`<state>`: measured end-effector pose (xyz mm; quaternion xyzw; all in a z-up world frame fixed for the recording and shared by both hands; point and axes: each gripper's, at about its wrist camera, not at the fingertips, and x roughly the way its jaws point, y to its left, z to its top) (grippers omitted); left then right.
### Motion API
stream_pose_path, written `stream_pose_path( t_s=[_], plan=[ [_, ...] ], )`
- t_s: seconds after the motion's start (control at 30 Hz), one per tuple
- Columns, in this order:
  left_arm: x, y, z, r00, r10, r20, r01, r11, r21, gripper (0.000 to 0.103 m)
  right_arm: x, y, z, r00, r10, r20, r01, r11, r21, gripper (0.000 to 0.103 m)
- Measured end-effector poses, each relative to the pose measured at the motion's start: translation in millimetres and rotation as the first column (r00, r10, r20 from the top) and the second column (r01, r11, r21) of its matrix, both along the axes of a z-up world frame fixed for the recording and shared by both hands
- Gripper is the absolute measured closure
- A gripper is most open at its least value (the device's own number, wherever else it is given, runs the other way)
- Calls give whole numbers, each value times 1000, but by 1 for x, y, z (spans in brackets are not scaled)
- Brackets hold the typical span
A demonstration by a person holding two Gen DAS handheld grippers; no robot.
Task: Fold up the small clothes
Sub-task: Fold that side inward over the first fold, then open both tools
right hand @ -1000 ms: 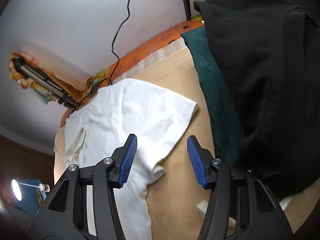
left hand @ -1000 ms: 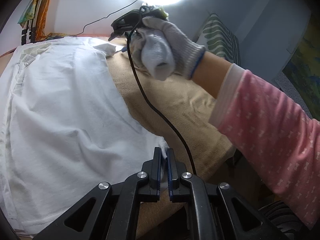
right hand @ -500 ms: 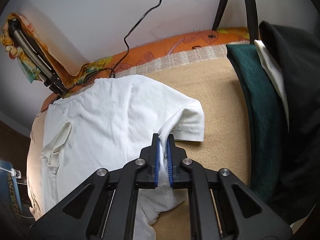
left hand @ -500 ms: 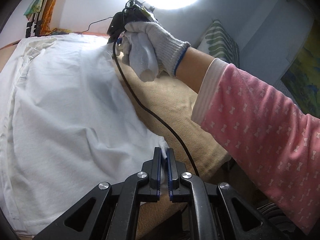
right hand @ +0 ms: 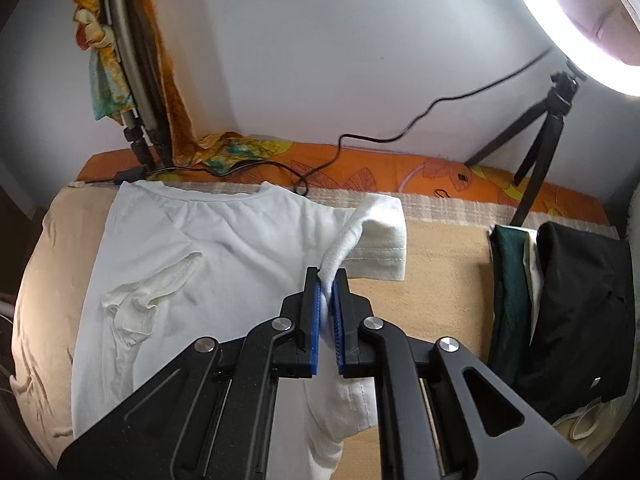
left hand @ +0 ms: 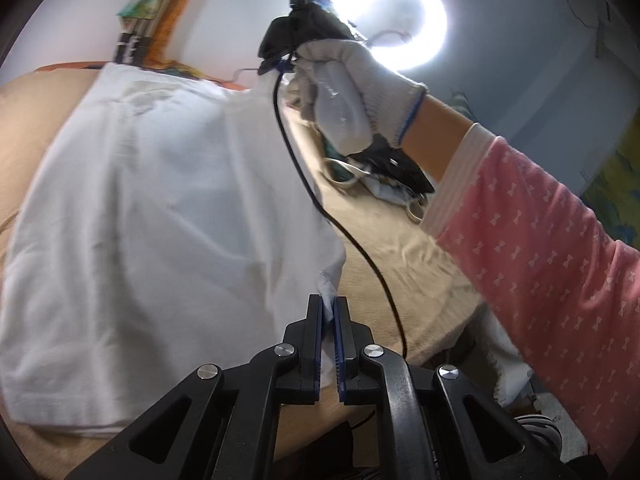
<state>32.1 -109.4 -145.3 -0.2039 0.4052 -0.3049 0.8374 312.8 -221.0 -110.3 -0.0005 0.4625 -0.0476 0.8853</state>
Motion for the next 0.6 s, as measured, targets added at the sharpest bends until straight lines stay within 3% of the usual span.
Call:
stream_pose_path(
  t_s=[0.17, 0.37, 0.6],
  plan=[
    [-9, 29, -9, 997, 62, -42, -63, 998, -14, 101, 14, 56, 2, 996, 88, -24, -90, 994, -64, 96],
    [-13, 55, -27, 988, 124, -95, -125, 992, -14, 101, 32, 114, -20, 983, 165, -75, -172, 980, -104, 96],
    [-9, 60, -38, 983, 131, -131, -133, 991, -10, 100, 49, 145, -53, 969, 200, -142, -215, 971, -100, 96]
  ],
)
